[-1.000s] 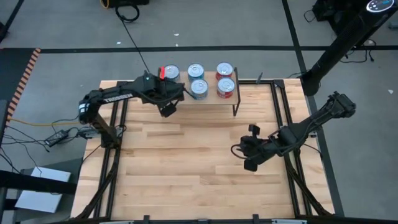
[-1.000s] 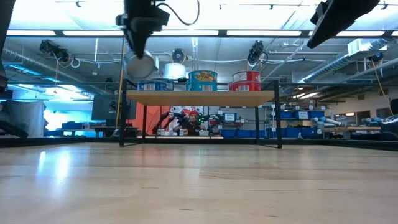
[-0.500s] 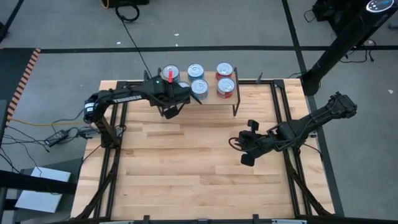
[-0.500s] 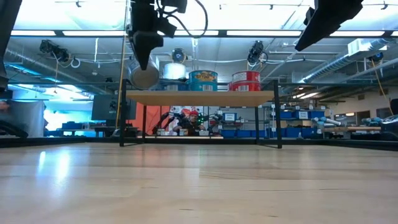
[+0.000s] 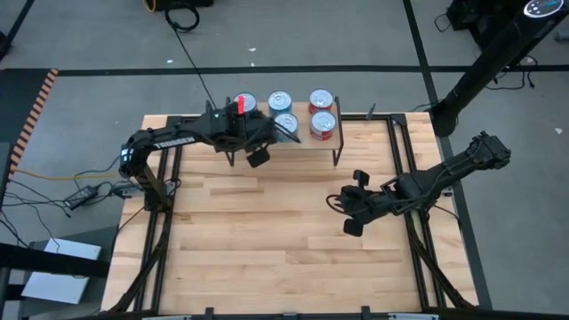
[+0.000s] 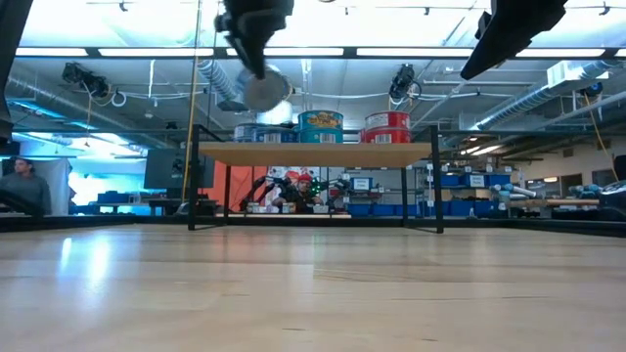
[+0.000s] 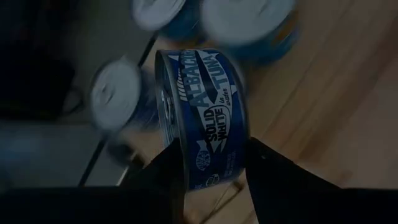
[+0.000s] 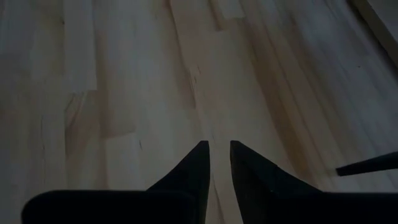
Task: Stack canned seafood by type on shelf
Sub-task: Stack the blue can into the bottom blue can on the shelf
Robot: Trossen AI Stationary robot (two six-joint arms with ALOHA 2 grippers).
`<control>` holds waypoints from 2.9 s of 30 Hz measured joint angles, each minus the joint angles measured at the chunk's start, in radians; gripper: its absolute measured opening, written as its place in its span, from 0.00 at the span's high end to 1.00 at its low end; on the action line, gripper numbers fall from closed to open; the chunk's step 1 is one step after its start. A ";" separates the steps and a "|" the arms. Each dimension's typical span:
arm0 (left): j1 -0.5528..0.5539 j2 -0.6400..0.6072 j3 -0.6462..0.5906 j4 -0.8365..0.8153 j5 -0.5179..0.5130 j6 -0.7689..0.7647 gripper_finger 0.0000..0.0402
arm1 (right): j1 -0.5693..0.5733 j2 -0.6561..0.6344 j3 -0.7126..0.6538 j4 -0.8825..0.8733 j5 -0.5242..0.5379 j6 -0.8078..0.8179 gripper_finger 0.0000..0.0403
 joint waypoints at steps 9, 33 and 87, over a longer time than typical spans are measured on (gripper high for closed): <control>0.028 0.084 -0.011 0.072 0.043 0.063 0.67 | -0.009 0.000 0.000 0.011 0.001 -0.013 0.81; 0.029 0.091 0.078 -0.108 0.031 -0.039 0.67 | -0.010 0.000 0.000 0.019 0.003 -0.023 0.81; 0.067 0.085 -0.023 -0.104 0.066 0.032 0.44 | -0.010 0.000 0.000 0.022 0.010 -0.038 0.81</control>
